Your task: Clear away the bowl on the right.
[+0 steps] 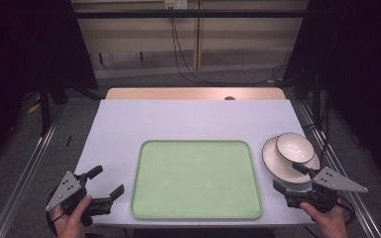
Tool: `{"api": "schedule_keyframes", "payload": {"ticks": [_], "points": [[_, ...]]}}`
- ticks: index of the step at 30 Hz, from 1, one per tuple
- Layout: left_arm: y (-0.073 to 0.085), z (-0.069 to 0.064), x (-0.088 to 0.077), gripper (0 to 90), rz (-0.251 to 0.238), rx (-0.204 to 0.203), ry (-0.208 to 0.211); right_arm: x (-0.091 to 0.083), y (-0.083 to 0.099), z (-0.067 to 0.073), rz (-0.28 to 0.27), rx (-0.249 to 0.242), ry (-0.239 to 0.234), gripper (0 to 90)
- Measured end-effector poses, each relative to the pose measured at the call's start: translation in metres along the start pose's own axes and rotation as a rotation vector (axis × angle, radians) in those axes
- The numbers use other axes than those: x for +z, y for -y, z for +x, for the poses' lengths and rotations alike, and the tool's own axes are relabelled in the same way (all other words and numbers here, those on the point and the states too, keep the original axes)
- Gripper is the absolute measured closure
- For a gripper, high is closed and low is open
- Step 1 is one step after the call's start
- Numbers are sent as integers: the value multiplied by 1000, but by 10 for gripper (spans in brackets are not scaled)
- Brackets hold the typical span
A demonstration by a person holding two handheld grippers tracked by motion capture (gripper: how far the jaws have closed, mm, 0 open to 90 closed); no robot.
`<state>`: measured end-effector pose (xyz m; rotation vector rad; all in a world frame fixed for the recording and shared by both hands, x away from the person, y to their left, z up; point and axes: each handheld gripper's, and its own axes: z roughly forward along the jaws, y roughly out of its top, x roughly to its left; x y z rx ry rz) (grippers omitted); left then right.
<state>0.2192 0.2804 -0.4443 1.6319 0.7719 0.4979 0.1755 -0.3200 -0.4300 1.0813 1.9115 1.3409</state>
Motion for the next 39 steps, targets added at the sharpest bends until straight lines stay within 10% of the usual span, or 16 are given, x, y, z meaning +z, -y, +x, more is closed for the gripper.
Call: {"api": "schedule_keyframes", "payload": {"ticks": [39], "points": [[-1, -1, 0, 9, -9, 5, -5, -7, -7, -12, 123, 0, -25, 337]]}}
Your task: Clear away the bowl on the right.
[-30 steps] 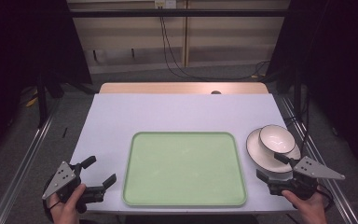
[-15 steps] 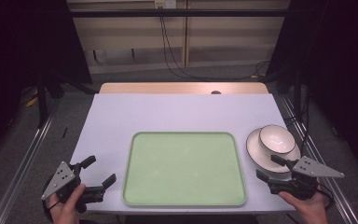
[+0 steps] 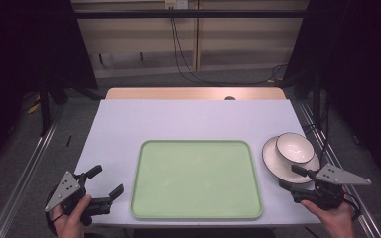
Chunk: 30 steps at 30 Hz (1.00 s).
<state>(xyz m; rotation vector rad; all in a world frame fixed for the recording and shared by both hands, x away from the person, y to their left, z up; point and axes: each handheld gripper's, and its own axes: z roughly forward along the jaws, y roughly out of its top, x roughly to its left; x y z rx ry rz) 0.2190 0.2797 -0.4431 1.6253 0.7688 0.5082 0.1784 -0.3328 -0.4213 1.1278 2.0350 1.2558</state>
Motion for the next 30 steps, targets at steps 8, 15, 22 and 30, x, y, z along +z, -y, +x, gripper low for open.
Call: {"api": "schedule_keyframes", "payload": {"ticks": [8, 15, 22, 30], "points": [[0, -2, 2, 9, 12, 7, 2, -4, -1, -12, 24, 10, -4, 352], [0, -1, 3, 9, 17, 10, 5, -13, -11, -40, 45, 32, 52, 321], [1, -1, 4, 9, 20, 11, -3, -6, -16, -61, 68, 33, 94, 324], [1, 0, 4, 9, 16, -1, 3, 7, -25, -95, 121, 71, 118, 309]]}}
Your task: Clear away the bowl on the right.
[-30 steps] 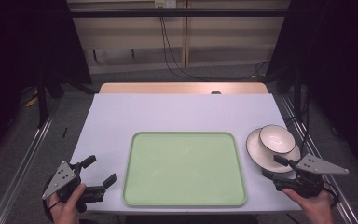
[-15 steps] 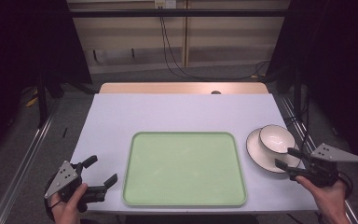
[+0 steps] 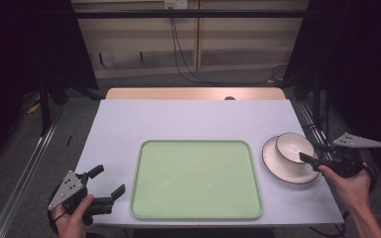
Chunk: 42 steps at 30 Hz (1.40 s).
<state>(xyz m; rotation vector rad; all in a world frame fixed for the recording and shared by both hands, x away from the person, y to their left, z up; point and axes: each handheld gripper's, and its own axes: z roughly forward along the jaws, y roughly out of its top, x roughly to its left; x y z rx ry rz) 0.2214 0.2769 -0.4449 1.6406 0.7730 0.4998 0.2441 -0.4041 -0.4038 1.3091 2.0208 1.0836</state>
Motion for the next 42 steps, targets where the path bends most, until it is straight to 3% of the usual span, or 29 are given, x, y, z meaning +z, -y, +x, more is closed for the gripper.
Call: {"api": "schedule_keyframes", "payload": {"ticks": [7, 12, 13, 16, 17, 20, 21, 24, 25, 27, 29, 35, 42], "points": [[0, 1, 0, 9, 6, 10, -1, 16, -5, -21, 65, -5, 40, 265], [0, 1, 0, 10, 5, 9, 1, 27, -6, -28, 108, 3, 42, 268], [0, 1, 0, 10, 6, 7, 2, 32, -7, -31, 123, 7, 60, 283], [0, 0, 0, 10, -1, 3, -4, 36, -5, -34, 126, 26, 56, 307], [0, 1, 0, 10, 3, 7, 2, 43, -2, -36, 164, 26, 66, 307], [1, 0, 1, 10, 12, 6, 3, 48, 0, -36, 175, 41, 52, 316], [0, 0, 1, 10, 9, 5, 2, 52, 2, -37, 184, 43, 45, 360], [0, 1, 1, 10, 4, 5, 6, 55, 4, -38, 189, 33, 50, 383], [0, 0, 1, 10, 6, 3, 0, 57, 5, -38, 221, 50, 44, 389], [0, 0, 1, 10, 7, 7, -2, 57, 5, -38, 229, 53, 49, 397], [0, 0, 1, 10, 6, 10, 4, 61, 8, -40, 254, 60, 24, 422], [0, 0, 1, 10, 5, 4, 5, 63, 10, -41, 255, 82, 22, 531], [0, 0, 0, 10, 6, 9, -3, 63, 9, -40, 267, 95, 54, 643]]}}
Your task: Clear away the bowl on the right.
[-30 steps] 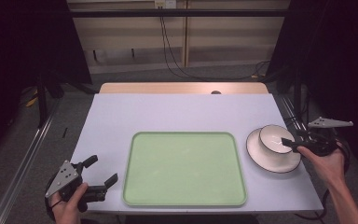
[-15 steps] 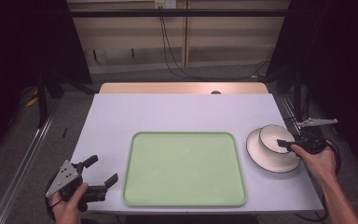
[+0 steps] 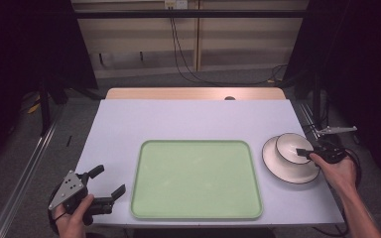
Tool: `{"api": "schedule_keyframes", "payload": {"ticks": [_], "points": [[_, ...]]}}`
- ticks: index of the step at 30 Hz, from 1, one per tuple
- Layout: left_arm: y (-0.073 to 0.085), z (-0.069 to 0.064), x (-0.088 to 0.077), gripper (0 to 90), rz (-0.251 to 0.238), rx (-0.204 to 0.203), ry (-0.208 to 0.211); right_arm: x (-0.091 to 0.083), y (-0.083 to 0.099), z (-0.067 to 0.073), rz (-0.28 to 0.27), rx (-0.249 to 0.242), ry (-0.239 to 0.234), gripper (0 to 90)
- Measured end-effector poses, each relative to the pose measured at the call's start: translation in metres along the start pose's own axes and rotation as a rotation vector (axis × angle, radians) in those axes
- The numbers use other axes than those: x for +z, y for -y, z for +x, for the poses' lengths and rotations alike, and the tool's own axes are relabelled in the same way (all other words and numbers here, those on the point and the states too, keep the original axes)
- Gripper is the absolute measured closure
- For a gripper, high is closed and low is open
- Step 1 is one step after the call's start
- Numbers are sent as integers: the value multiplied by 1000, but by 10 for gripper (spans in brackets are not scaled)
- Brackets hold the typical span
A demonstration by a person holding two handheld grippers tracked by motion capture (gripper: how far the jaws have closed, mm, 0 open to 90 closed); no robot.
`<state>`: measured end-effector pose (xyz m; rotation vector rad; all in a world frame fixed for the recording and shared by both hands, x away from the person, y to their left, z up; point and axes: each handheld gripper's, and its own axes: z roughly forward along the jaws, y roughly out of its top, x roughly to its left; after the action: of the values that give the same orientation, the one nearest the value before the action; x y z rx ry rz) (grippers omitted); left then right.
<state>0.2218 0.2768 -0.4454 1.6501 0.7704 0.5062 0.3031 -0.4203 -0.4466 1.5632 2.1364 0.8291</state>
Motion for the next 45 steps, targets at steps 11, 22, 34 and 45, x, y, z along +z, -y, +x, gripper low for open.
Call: {"api": "schedule_keyframes", "payload": {"ticks": [11, 22, 34, 45], "points": [[0, 0, -1, 10, -2, 5, 0, 1, -2, 1, 9, 7, -12, 759], [0, 0, 0, 10, 2, 4, 3, 0, -3, 1, 7, 43, -30, 811], [0, 0, -1, 10, -1, 1, 3, -2, -2, -2, -3, 80, -63, 831], [0, 0, -1, 10, 3, 7, 1, -6, -4, -2, -22, 114, -81, 828]]}}
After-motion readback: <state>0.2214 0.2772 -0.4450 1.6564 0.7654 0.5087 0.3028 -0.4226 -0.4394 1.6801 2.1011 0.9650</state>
